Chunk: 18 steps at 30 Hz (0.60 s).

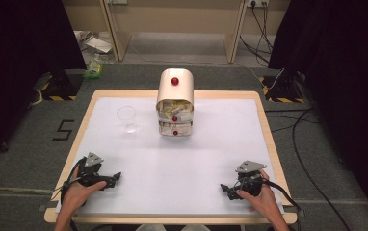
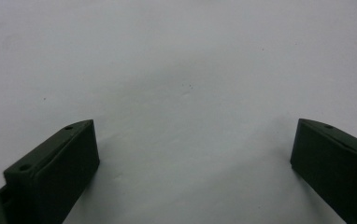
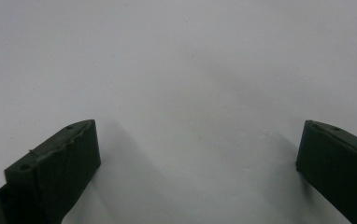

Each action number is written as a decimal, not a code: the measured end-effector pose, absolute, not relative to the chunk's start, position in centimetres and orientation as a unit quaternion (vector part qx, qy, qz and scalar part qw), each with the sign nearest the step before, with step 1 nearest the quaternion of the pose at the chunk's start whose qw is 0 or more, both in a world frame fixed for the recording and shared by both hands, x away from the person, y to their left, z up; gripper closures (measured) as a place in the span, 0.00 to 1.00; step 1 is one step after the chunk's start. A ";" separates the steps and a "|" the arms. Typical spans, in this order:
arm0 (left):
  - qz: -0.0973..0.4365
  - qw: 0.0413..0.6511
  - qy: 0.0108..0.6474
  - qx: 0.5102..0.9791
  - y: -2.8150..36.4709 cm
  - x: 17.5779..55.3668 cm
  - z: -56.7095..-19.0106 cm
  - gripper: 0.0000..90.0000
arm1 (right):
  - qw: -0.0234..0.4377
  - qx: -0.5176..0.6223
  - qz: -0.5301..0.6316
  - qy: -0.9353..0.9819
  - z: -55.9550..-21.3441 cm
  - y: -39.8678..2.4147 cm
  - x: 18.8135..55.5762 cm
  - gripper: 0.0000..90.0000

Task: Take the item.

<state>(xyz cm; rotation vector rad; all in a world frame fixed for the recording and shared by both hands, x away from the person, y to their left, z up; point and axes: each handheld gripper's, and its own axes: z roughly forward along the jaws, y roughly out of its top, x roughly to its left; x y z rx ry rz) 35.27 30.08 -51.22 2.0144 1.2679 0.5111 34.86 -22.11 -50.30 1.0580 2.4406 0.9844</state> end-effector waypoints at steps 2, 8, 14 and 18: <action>0.197 0.346 0.488 0.777 30.1 35.3 -51.2 0.00 | 0.152 0.369 0.343 0.850 -50.3 -22.1 34.9 0.00; 0.197 0.347 0.489 0.776 30.1 35.3 -51.2 0.00 | 0.152 0.369 0.343 0.850 -50.3 -22.1 34.9 0.00; 0.197 0.349 0.485 0.777 30.2 35.3 -51.1 0.02 | 0.153 0.368 0.343 0.850 -50.3 -22.1 34.9 0.00; 0.198 0.369 0.471 0.777 30.4 35.2 -50.9 0.21 | 0.152 0.369 0.343 0.850 -50.3 -22.1 34.9 0.00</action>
